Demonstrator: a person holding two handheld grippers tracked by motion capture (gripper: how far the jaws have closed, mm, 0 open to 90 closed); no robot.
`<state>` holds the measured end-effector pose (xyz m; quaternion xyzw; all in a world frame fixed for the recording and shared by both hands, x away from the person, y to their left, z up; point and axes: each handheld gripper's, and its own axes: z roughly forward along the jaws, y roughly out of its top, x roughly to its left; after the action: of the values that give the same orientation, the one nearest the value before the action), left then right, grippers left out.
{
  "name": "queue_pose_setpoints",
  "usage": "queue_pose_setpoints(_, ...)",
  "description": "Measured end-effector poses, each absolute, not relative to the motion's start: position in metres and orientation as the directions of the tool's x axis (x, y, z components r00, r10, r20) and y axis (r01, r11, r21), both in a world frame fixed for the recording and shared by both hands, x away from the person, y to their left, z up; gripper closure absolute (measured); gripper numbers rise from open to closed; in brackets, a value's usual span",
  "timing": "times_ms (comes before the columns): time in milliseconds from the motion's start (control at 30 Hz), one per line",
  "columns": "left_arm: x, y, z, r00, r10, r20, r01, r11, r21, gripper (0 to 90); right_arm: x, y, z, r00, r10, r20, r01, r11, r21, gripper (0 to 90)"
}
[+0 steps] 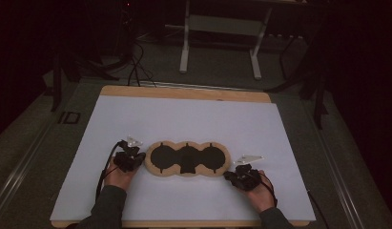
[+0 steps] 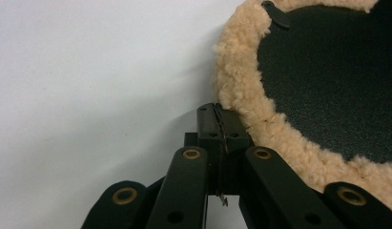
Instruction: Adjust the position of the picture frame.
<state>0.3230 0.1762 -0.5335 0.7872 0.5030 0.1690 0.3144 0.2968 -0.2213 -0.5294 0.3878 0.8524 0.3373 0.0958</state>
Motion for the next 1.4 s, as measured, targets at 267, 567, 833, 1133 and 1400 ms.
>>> queue_pose_setpoints(267,0.323,0.177,-0.535,0.437,0.898,-0.045,0.674,-0.294,0.677,90.0,0.299,-0.222,-0.53,-0.68,0.727,0.102,0.594,0.463,0.658,87.3)
queue_pose_setpoints(567,0.323,0.178,-0.535,0.432,0.901,-0.037,0.67,-0.293,0.683,89.2,0.298,-0.221,-0.53,-0.687,0.722,0.084,0.581,0.476,0.66,87.2)
queue_pose_setpoints(833,0.32,0.191,-0.528,0.406,0.91,-0.079,0.663,-0.234,0.711,80.9,0.297,-0.223,-0.53,-0.692,0.717,0.083,0.575,0.478,0.664,86.4)
queue_pose_setpoints(1133,0.306,0.194,-0.514,0.438,0.892,-0.115,0.599,-0.194,0.777,73.5,0.297,-0.23,-0.524,-0.683,0.725,0.088,0.564,0.447,0.694,83.6)
queue_pose_setpoints(1400,0.299,0.192,-0.505,0.478,0.868,-0.135,0.563,-0.185,0.806,67.1,0.299,-0.24,-0.521,-0.651,0.753,0.1,0.571,0.398,0.718,79.4)
